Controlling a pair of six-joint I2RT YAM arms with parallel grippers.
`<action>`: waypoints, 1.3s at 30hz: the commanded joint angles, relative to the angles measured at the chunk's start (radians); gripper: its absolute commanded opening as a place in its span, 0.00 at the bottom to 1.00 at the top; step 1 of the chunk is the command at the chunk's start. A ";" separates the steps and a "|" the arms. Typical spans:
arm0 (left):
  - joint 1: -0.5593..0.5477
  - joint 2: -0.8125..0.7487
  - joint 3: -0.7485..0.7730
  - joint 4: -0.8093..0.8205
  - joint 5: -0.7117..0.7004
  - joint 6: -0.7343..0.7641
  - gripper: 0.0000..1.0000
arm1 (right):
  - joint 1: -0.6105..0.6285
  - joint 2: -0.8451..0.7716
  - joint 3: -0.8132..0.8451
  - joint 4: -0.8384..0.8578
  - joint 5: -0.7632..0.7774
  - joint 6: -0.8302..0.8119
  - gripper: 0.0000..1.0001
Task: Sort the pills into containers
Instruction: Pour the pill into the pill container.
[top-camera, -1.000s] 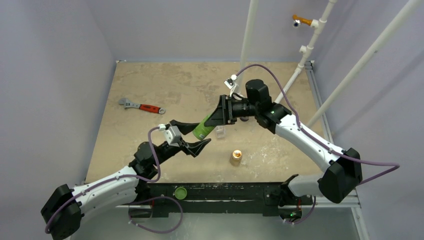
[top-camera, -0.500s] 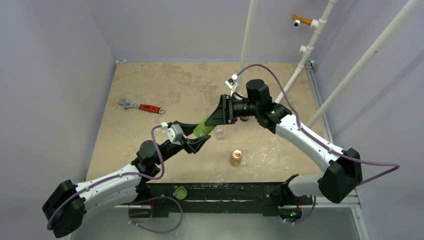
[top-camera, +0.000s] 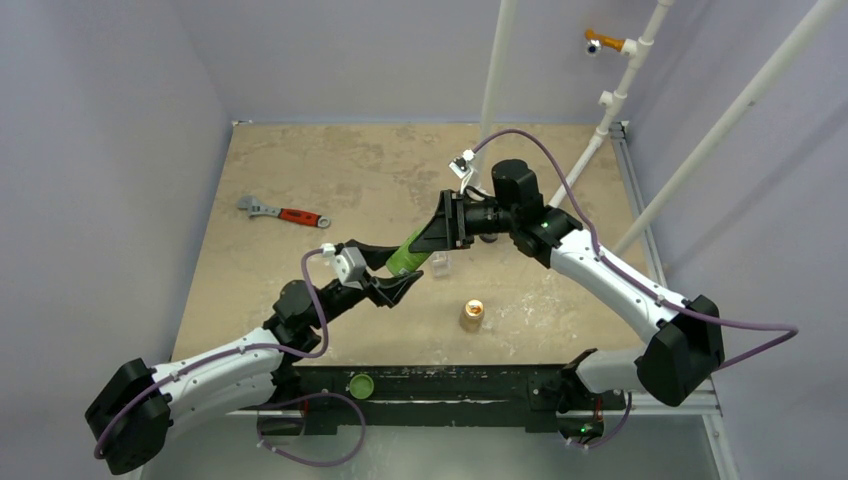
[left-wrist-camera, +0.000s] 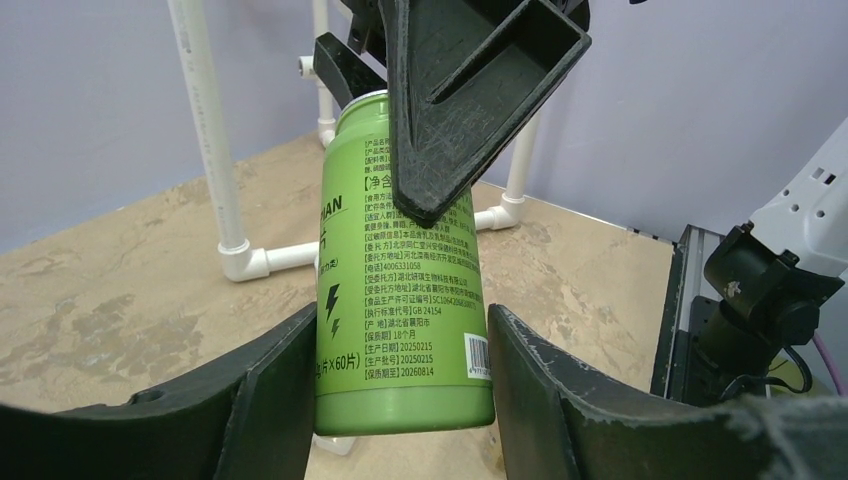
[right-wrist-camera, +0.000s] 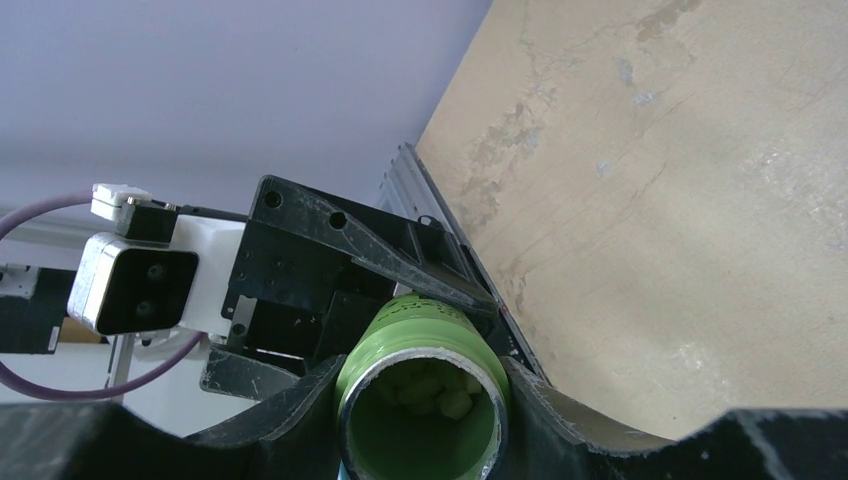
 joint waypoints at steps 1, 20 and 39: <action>0.000 0.002 0.040 0.076 0.006 -0.020 0.56 | 0.001 -0.009 -0.001 0.050 -0.024 0.012 0.01; 0.000 0.066 0.006 0.081 -0.013 -0.010 0.00 | 0.001 -0.028 0.049 -0.108 0.200 -0.116 0.87; 0.000 0.221 -0.098 0.231 -0.088 0.011 0.00 | -0.058 -0.102 -0.012 -0.166 0.493 -0.134 0.88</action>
